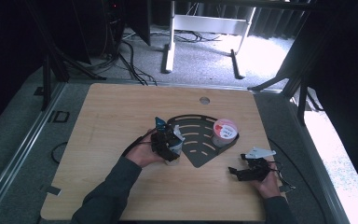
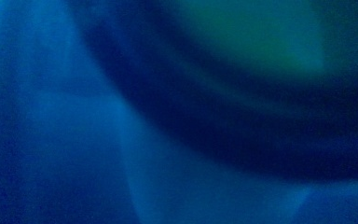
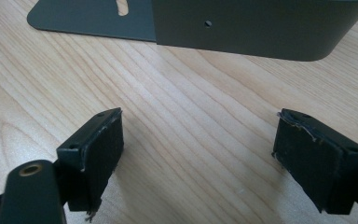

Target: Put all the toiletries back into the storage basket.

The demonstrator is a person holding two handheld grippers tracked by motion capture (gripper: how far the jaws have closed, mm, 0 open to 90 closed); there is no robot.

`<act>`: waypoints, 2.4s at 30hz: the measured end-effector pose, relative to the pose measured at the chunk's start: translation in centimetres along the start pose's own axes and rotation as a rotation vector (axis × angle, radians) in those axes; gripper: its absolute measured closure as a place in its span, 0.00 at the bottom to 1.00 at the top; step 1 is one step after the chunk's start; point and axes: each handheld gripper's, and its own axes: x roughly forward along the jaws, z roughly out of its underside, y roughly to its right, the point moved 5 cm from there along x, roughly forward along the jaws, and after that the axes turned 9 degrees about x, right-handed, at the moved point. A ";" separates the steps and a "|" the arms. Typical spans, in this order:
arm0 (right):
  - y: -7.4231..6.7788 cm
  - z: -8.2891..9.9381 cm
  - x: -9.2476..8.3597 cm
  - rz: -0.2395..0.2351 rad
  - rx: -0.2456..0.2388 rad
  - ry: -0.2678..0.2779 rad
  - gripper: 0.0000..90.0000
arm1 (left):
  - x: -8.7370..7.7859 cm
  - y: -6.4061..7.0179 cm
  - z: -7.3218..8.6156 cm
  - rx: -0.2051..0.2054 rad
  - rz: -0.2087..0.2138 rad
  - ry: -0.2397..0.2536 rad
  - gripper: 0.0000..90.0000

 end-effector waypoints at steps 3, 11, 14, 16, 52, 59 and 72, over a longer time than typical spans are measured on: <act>0.0 0.0 0.0 0.000 0.000 0.000 0.17 | 0.0 0.0 0.0 0.004 0.000 -0.008 0.58; 0.0 0.0 0.0 0.000 0.000 0.000 0.17 | 0.0 0.0 -0.1 0.004 0.010 -0.028 0.59; 0.0 0.0 0.0 -0.001 0.000 0.000 0.17 | -0.1 -0.1 -0.1 0.003 0.017 -0.038 0.59; 0.0 0.0 0.0 -0.001 0.001 0.000 0.17 | -0.1 -0.1 -0.2 0.001 0.018 -0.043 0.59; -0.1 0.0 0.0 -0.006 -0.002 -0.001 0.17 | 0.3 0.1 -1.4 -0.038 0.006 -0.049 0.61; 0.0 0.0 0.0 -0.006 -0.003 0.000 0.17 | 0.3 0.2 -1.9 -0.038 0.000 -0.033 0.61; -0.1 0.0 0.0 -0.006 -0.002 -0.001 0.17 | 0.4 0.1 -2.8 -0.060 -0.014 -0.011 0.61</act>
